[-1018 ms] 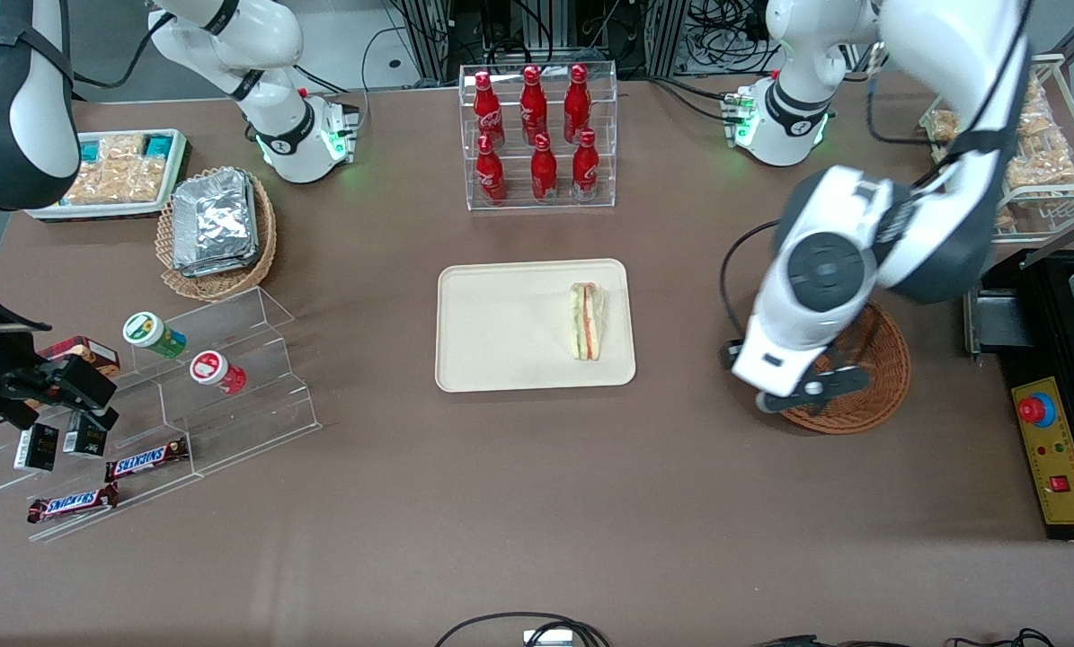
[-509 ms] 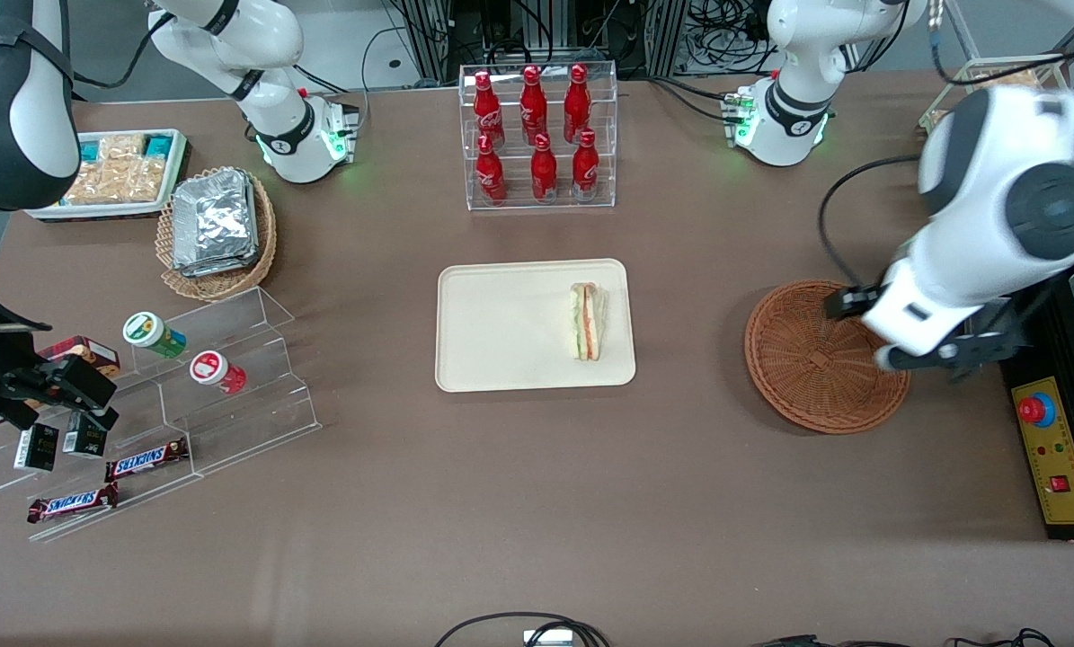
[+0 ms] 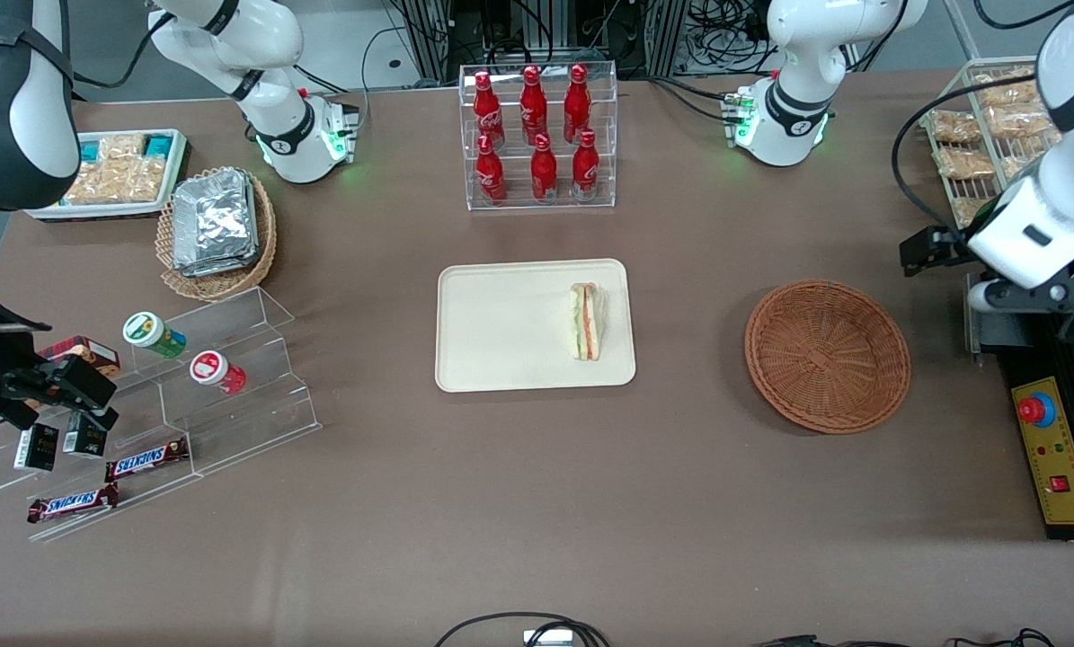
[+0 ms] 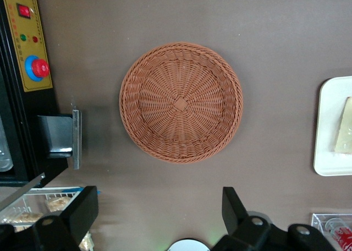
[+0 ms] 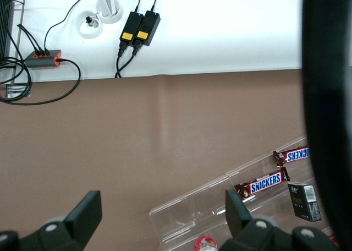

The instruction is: Place sandwich from basket to tray

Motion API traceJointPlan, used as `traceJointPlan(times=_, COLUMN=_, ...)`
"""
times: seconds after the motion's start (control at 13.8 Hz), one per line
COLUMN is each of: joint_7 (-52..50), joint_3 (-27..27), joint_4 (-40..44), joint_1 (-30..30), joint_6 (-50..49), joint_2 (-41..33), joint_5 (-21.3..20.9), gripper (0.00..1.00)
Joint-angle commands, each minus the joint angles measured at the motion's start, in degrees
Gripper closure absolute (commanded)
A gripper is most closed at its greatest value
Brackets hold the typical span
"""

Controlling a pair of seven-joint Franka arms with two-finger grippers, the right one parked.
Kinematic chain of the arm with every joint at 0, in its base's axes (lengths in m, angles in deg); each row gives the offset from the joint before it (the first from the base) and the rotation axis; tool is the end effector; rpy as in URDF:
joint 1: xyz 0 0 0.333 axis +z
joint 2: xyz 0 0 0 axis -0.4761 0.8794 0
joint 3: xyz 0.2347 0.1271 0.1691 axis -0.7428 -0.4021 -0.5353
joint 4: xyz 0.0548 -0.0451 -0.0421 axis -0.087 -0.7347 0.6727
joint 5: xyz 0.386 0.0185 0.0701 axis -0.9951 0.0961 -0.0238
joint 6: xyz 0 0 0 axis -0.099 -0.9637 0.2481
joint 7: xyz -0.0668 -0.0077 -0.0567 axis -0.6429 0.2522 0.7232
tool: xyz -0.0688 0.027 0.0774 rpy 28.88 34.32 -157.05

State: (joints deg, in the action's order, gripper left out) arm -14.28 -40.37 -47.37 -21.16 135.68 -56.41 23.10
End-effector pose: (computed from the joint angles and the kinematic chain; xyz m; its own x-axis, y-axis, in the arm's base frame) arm 0.5498 -0.0388 0.5923 0.9889 -0.0829 -0.1231 -0.0931 -0.9925 -0.0795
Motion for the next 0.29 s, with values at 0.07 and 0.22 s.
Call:
traceJointPlan(times=0.07, joint_7=3.3, joint_3=-1.3, joint_4=0.7, joint_1=-1.3, joint_6=-0.8, joint_2=-1.3, joint_5=1.8, gripper=0.01)
traceJointPlan(times=0.22, joint_7=3.4, joint_3=-1.3, joint_4=0.7, joint_1=-1.2, joint_6=-0.8, joint_2=-1.3, joint_5=1.8, gripper=0.01)
